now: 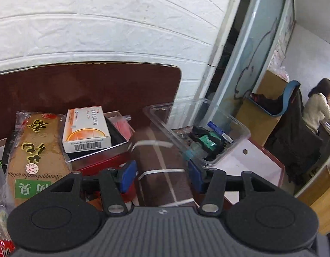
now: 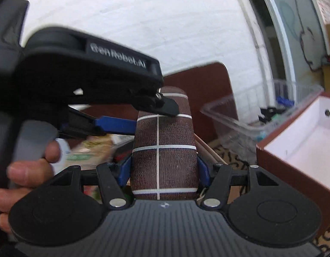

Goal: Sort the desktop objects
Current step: 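Carry the brown cylinder with the left tool and place it on the shelf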

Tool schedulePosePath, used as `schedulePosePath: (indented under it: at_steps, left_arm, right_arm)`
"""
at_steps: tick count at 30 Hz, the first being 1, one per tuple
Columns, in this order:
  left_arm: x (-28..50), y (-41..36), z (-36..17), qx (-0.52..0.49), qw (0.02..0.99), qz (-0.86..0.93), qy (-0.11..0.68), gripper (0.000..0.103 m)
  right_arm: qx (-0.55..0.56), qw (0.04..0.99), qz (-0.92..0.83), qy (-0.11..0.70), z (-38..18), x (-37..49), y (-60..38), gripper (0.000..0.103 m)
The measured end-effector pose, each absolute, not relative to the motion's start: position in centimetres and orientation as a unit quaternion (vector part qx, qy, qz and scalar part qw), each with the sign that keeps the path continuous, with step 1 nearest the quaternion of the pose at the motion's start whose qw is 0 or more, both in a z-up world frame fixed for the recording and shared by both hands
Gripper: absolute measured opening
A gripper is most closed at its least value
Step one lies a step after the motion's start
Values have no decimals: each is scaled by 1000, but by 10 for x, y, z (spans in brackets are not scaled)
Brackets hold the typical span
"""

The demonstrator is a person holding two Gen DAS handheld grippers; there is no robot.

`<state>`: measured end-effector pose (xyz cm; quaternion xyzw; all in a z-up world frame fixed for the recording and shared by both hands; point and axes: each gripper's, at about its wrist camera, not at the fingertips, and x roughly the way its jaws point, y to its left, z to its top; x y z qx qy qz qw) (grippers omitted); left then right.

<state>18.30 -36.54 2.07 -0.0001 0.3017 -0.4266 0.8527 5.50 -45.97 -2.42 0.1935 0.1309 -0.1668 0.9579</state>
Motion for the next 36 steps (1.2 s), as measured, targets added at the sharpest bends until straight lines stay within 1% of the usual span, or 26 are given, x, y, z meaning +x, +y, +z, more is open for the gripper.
schedulePosePath:
  at_steps: [3,6,8,10,11,12,14,16,17,18,19,20,21,25,29,31,32,33,34,36]
  left_arm:
    - [185,-360,18,2,850,-432,302,58]
    - [184,-355,18,5,854,-430,293,61]
    - [184,-352,17,-1,858,-424,290,65]
    - [185,-352,16,-3,856,-425,293,65]
    - [185,-351,15,-3,855,-425,296,65]
    - [184,-351,15,-1,854,-427,298,66]
    - [181,-349,14,2,853,-431,295,67]
    - [179,-348,14,3,855,-432,289,69]
    - [178,-348,14,3,855,-431,289,69]
    - [177,-347,14,2,855,-431,290,69]
    - [177,-347,13,-1,854,-431,292,69]
    - [176,-346,13,-3,852,-432,295,70]
    - [174,-346,13,-3,851,-433,297,70]
    - [167,-341,14,-1,852,-438,286,79]
    - [161,-334,14,0,859,-430,279,83]
    - [157,-328,14,-5,857,-432,280,86]
    - [154,-324,13,-8,856,-435,280,88]
    - [150,-320,12,-11,854,-437,281,88]
    - [145,-314,11,-15,853,-440,281,89]
    - [134,-300,9,-25,850,-447,277,89]
  right_arm:
    - [208,950,-174,156,-39,77,-462,60]
    - [201,951,-148,181,-46,88,-456,60]
    - [200,955,-131,177,-47,84,-451,62]
    - [198,956,-123,176,-47,79,-452,62]
    - [198,957,-122,175,-46,76,-451,65]
    - [195,958,-123,173,-45,72,-451,72]
    - [180,961,-131,165,-42,61,-450,77]
    - [166,963,-138,160,-39,49,-448,77]
    - [163,964,-138,160,-38,46,-447,75]
    - [160,964,-136,165,-38,44,-447,68]
    - [161,965,-125,167,-39,44,-448,64]
    - [167,965,-114,168,-39,44,-449,56]
    - [169,964,-109,173,-39,48,-448,51]
    - [159,965,-107,177,-39,62,-449,50]
    - [163,965,-108,176,-38,62,-444,51]
    - [172,964,-108,172,-36,54,-445,56]
    - [174,964,-107,169,-34,48,-443,65]
    - [172,966,-108,162,-33,42,-441,71]
    - [167,968,-109,156,-31,35,-439,71]
    - [157,969,-112,151,-29,25,-434,81]
